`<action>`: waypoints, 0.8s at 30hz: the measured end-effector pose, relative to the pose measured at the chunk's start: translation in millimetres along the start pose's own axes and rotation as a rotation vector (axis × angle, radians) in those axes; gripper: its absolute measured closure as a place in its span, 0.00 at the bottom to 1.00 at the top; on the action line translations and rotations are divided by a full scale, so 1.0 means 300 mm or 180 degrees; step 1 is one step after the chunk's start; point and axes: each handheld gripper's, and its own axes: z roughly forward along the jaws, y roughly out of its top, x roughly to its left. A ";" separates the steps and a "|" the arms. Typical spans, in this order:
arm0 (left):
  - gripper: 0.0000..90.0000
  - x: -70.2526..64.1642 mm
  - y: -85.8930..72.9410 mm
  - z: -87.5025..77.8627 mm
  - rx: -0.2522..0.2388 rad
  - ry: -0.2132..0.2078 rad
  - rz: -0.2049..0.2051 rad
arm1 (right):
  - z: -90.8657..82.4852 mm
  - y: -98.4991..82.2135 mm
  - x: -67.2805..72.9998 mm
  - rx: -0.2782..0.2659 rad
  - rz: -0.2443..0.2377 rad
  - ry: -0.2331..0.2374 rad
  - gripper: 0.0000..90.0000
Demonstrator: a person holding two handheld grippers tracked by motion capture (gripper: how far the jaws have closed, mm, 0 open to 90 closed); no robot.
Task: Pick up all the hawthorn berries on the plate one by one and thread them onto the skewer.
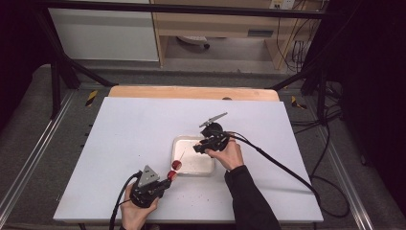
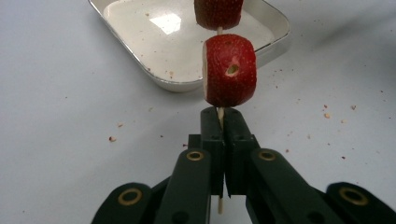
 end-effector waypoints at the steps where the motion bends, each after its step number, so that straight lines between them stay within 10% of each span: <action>1: 0.98 -0.004 0.003 0.001 0.0001 -0.0005 0.0015 | -0.007 -0.011 -0.002 -0.0029 0.0024 -0.0001 0.69; 24: 0.98 -0.103 0.065 0.057 -0.0024 -0.0065 0.0149 | -0.153 -0.241 -0.037 -0.1134 0.0658 0.0234 0.69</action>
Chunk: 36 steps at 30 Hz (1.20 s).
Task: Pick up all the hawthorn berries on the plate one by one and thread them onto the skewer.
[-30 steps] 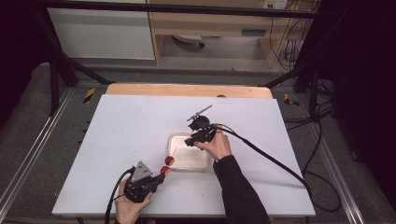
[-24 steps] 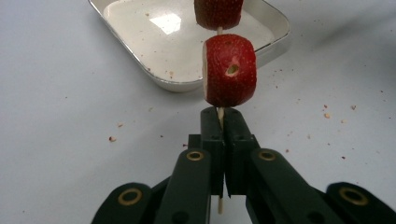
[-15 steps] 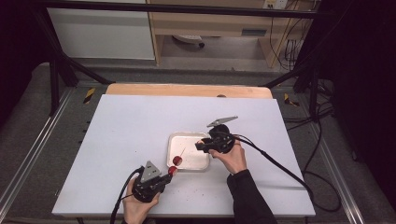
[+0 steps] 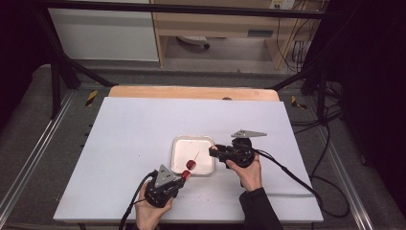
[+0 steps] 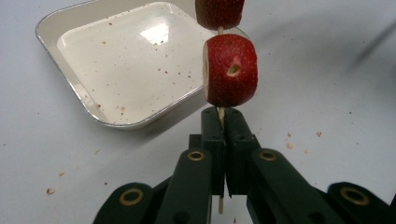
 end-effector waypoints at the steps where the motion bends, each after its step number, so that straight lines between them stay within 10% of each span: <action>1: 0.98 -0.004 0.003 0.001 0.0000 0.0004 0.0005 | -0.003 -0.005 0.000 -0.0059 0.0021 0.0029 0.69; 20: 0.98 -0.058 0.024 0.033 -0.0111 -0.0050 -0.0109 | -0.034 -0.031 0.028 -0.0876 0.0493 0.0222 0.69; 36: 0.98 -0.091 0.038 0.058 -0.0303 -0.0134 -0.0448 | -0.008 -0.041 0.048 -0.1374 0.0649 0.0260 0.69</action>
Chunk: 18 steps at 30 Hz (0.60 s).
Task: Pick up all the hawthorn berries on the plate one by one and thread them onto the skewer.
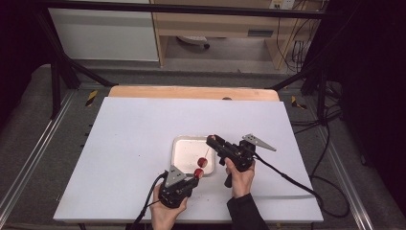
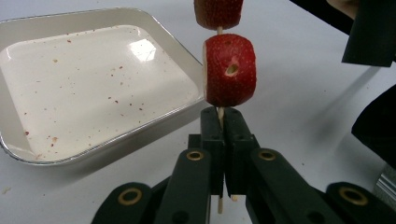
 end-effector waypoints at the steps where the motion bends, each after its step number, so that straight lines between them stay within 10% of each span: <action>1: 0.98 0.000 0.000 0.001 -0.0004 -0.0006 -0.0011 | 0.001 -0.002 0.002 -0.0012 0.0024 0.0011 0.69; 18: 0.98 -0.002 0.002 0.009 -0.0053 -0.0029 -0.0134 | 0.011 -0.022 0.006 -0.0061 0.0091 0.0073 0.69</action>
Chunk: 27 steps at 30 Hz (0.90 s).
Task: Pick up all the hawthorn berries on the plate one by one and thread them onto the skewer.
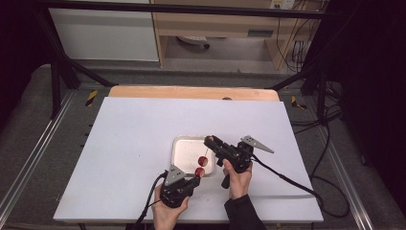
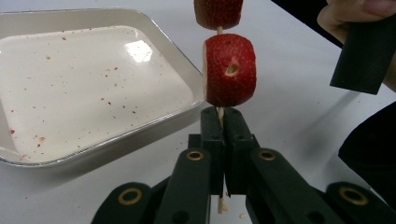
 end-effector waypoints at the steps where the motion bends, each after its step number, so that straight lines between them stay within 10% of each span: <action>1: 0.98 0.000 0.000 0.001 0.0005 0.0001 0.0000 | 0.000 -0.001 -0.001 0.0001 -0.0009 -0.0001 0.69; 27: 0.98 0.004 -0.005 0.004 0.0004 0.0005 -0.0046 | 0.005 -0.010 -0.002 0.0033 0.0002 -0.0005 0.69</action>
